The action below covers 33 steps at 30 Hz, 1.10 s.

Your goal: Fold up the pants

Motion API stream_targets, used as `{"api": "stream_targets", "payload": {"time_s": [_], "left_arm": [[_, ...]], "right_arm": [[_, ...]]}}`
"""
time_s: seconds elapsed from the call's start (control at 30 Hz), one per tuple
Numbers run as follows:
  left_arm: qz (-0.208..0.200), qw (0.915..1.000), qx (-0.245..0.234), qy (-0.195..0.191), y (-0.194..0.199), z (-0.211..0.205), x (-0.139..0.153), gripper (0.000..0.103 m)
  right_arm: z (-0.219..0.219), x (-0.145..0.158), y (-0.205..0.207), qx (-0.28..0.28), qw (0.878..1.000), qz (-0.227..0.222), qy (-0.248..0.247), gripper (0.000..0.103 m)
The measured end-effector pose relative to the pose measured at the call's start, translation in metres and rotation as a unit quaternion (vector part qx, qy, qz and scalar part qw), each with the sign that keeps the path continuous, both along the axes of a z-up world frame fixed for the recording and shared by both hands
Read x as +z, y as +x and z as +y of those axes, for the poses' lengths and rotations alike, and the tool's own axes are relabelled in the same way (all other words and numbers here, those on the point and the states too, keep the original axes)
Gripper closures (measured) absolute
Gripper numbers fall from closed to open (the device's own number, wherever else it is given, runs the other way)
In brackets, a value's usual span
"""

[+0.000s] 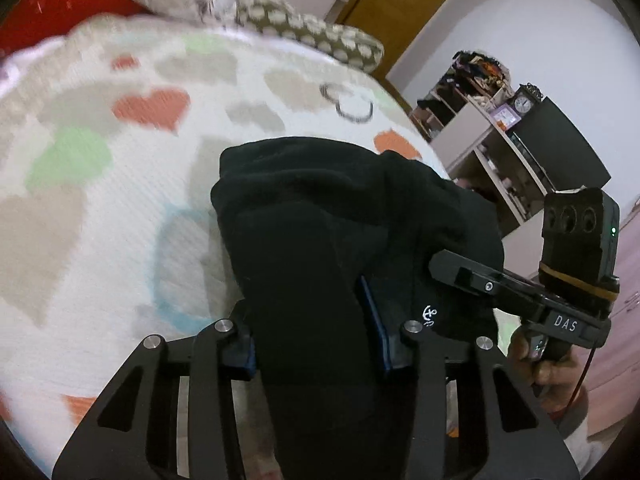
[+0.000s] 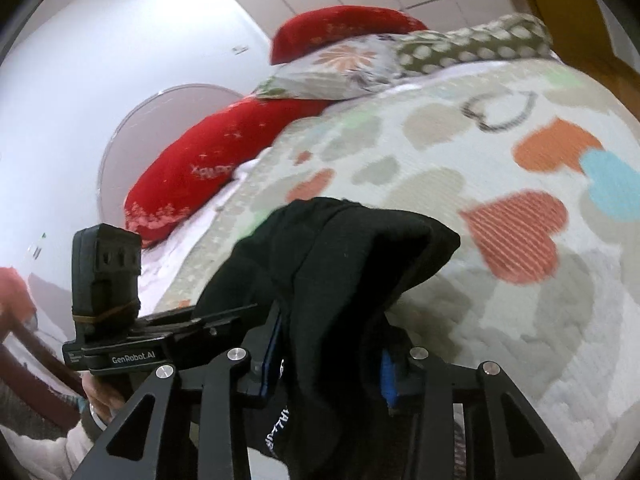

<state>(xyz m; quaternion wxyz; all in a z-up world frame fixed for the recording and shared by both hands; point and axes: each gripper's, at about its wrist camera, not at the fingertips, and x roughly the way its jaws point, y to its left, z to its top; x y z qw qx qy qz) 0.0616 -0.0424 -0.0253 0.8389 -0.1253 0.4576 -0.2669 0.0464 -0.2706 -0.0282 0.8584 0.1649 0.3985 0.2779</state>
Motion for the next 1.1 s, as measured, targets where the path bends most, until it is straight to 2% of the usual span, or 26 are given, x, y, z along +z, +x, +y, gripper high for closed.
{"api": "stream_targets", "payload": {"time_s": [0.13,0.23,0.3,0.33,0.37,0.4,0.43,0.47,0.5,0.63,0.8,0.93,1.1], "left_arm": [[-0.016,0.9996,0.021,0.011,0.005,0.038,0.025,0.062],[-0.027,0.9980,0.043,0.038,0.013,0.059,0.028,0.062],[-0.014,0.9962,0.058,0.063,0.023,0.071,0.013,0.061],[0.005,0.9951,0.071,0.069,0.030,0.077,0.000,0.060],[0.027,0.9936,0.083,0.073,0.035,0.082,-0.012,0.057],[0.052,0.9908,0.101,0.075,0.039,0.089,-0.028,0.048],[0.054,0.9903,0.110,0.065,0.037,0.095,-0.034,0.043],[0.049,0.9903,0.119,0.052,0.033,0.101,-0.036,0.037],[0.044,0.9903,0.122,0.050,0.029,0.103,-0.033,0.037],[0.005,0.9849,0.147,0.091,0.013,0.099,-0.014,0.037],[-0.036,0.9811,0.156,0.109,-0.003,0.087,0.007,0.037],[-0.049,0.9772,0.157,0.134,-0.011,0.074,0.005,0.037],[-0.054,0.9713,0.162,0.165,-0.010,0.063,-0.007,0.037]], "right_arm": [[0.031,0.017,0.013,0.036,0.999,-0.004,0.011,0.065],[0.058,0.016,0.030,0.054,0.999,0.001,-0.003,0.065],[0.078,0.000,0.049,0.064,0.997,0.025,-0.029,0.064],[0.085,-0.009,0.056,0.062,0.996,0.036,-0.049,0.063],[0.094,-0.025,0.066,0.051,0.993,0.057,-0.090,0.063],[0.096,-0.034,0.069,0.046,0.991,0.068,-0.110,0.063],[0.096,-0.039,0.070,0.048,0.990,0.076,-0.108,0.062],[0.092,-0.036,0.067,0.045,0.992,0.071,-0.094,0.061],[0.089,-0.032,0.064,0.041,0.993,0.066,-0.089,0.060],[0.081,-0.007,0.052,0.026,0.993,0.030,-0.111,0.060],[0.088,0.020,0.042,0.033,0.995,-0.008,-0.094,0.060],[0.109,0.021,0.051,0.047,0.994,-0.013,-0.103,0.060],[0.128,0.009,0.067,0.058,0.992,-0.003,-0.110,0.060]]}}
